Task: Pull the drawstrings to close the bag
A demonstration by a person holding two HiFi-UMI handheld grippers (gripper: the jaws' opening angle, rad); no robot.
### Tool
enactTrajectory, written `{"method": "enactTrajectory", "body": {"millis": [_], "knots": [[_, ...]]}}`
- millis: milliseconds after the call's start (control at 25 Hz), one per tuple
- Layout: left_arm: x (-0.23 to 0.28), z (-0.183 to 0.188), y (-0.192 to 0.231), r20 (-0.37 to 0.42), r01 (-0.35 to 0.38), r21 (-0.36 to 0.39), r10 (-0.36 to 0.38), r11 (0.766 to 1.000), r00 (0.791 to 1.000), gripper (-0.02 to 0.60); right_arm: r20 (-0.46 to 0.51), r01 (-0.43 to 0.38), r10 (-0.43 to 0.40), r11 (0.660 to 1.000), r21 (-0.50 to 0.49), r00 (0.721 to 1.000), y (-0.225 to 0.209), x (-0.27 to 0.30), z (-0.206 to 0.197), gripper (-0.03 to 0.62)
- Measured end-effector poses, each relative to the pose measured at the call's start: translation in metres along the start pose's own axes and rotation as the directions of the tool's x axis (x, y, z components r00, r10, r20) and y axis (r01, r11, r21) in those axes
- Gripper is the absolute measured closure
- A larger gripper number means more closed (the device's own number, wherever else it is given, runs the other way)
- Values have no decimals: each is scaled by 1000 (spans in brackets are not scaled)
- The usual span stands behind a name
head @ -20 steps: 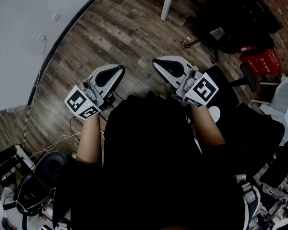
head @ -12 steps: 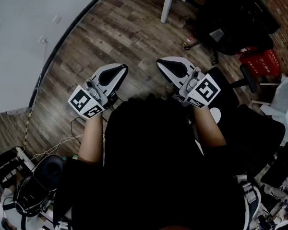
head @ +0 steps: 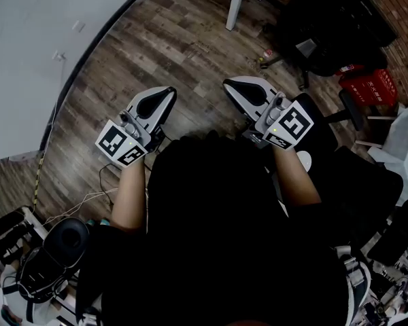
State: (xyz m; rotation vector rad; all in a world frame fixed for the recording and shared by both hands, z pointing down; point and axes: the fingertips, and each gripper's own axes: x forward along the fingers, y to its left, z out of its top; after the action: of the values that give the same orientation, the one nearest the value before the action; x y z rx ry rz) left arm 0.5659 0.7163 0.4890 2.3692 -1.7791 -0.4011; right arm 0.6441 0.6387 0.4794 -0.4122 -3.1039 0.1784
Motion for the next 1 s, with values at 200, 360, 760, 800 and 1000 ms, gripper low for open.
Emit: {"method": "enactTrajectory", "body": {"millis": [200,360,760,800,1000], "knots": [[-1,-4,-1,-6,-20,2,20,1000,1000,565,-9,-14,13,1000,-7,1000,-2,-3,-2,588],[0,-12,-4,-13,-37,1,37,999,999,565,-7,-3,3,1000,4,1000,-8,-17,-7,588],[4,-9,41,18,-61,-91,62,994,998,565,-33,7,-6,999,45,999,-39,2,-21,588],[9,-10,49,17,-57,-96,59,994,998,565,-38,9,-7,999,48,999,-45,8,-22,588],[29,-12,87,34,-52,-123,57,991,998,565,-54,5,-3,999,37,999,-75,34,-25,588]]}}
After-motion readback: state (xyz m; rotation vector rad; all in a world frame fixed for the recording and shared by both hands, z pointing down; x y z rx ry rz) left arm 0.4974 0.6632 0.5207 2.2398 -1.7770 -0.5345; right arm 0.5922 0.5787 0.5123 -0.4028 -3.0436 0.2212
